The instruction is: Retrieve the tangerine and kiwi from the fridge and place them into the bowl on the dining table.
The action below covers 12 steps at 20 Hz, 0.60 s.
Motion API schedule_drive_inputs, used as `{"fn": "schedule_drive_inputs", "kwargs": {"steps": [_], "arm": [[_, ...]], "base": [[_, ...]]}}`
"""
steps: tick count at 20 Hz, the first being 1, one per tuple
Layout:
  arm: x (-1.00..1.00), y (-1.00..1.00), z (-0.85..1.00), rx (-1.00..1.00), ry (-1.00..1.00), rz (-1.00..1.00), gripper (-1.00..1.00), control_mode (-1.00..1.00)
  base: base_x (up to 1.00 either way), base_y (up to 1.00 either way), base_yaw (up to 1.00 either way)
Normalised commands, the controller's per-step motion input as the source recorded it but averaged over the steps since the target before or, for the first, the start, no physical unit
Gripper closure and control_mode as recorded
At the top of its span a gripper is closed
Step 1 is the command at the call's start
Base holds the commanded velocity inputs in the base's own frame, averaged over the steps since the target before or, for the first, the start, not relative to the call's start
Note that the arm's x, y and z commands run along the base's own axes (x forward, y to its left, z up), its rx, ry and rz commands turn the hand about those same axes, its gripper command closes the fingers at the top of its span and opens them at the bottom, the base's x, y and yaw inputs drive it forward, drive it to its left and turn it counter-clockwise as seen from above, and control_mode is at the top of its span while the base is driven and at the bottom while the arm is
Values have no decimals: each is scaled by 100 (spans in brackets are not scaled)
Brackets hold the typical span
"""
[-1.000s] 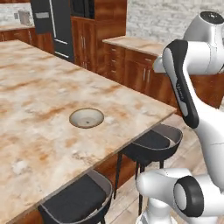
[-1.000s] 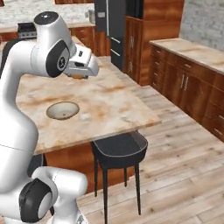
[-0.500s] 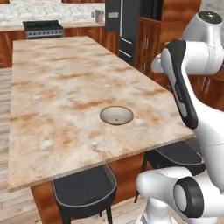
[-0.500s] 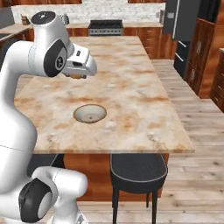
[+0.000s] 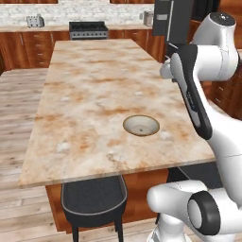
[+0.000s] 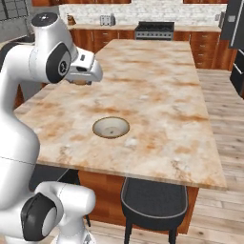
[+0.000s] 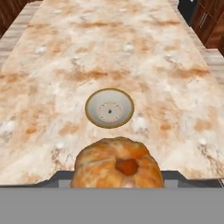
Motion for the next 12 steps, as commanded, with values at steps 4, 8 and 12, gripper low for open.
{"fn": "schedule_drive_inputs", "kwargs": {"steps": [4,8,12], "arm": [[12,-4,-10,0,0,2,100,-100],[63,-26,-52,5,10,13,100,-100],[23,-9,-70,4,23,12,100,-100]], "base": [[28,-2,5],[0,0,0],[0,0,0]]}}
